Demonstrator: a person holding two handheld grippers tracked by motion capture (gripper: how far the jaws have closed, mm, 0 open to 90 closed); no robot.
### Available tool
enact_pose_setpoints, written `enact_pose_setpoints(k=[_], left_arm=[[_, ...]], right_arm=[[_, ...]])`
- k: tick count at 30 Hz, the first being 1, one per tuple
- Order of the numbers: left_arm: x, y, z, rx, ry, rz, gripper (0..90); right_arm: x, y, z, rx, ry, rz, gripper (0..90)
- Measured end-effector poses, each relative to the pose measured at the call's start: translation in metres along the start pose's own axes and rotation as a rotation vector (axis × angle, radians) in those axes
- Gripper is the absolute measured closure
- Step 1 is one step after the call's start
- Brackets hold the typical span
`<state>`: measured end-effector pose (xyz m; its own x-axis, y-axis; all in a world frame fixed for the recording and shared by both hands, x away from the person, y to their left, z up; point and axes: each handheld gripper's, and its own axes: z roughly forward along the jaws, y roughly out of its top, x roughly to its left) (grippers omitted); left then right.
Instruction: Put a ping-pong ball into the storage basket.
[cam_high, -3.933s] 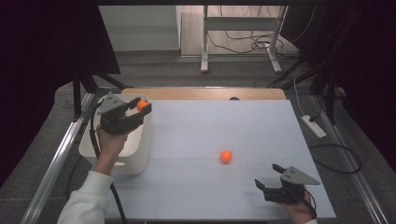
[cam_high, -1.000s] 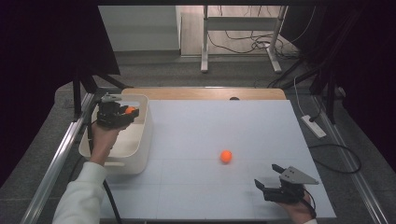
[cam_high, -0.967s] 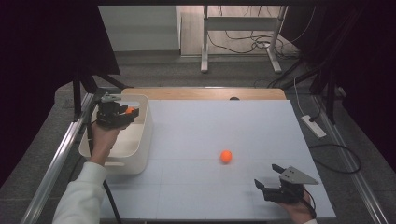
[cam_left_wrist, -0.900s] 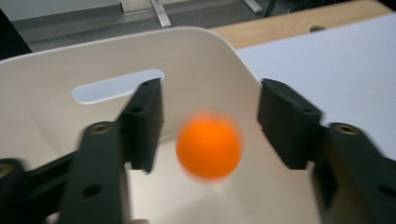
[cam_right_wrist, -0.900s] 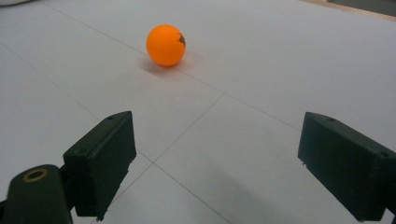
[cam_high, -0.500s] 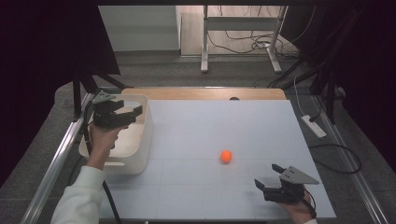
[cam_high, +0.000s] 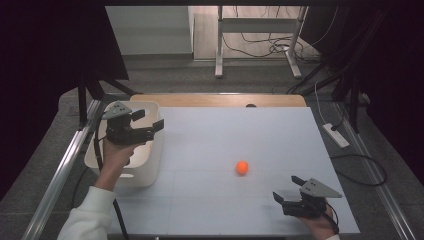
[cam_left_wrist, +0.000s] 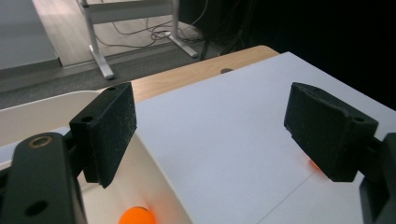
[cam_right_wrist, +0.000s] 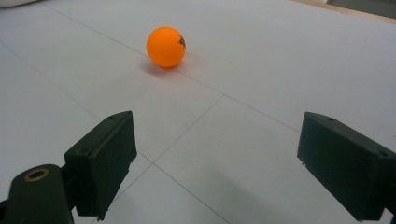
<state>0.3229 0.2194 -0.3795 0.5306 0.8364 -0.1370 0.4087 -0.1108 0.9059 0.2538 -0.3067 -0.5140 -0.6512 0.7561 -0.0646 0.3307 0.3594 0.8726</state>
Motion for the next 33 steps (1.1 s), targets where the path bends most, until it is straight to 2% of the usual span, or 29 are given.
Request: enact_pose_setpoints(k=[6,12,17,22,29,33], left_arm=[[-0.005,-0.001,0.001,-0.012,-0.029,0.002,17.9],[-0.01,-0.004,0.003,-0.026,-0.08,-0.021,17.9],[-0.016,-0.007,0.005,-0.024,-0.094,-0.009,17.9],[-0.02,-0.009,0.008,-0.028,-0.12,-0.017,17.9],[-0.024,-0.009,0.009,-0.021,-0.115,-0.001,17.9],[-0.026,-0.009,0.01,-0.023,-0.127,0.001,17.9]], right_arm=[[0.0,0.0,-0.001,-0.003,-0.002,0.0,11.3],[0.0,0.0,-0.001,-0.003,0.0,0.0,11.3],[0.0,0.0,0.0,-0.002,0.0,-0.002,11.3],[0.0,0.0,-0.001,-0.002,-0.002,0.001,11.3],[0.0,0.0,-0.001,-0.002,-0.002,0.0,11.3],[0.0,0.0,-0.001,-0.002,-0.003,0.0,11.3]])
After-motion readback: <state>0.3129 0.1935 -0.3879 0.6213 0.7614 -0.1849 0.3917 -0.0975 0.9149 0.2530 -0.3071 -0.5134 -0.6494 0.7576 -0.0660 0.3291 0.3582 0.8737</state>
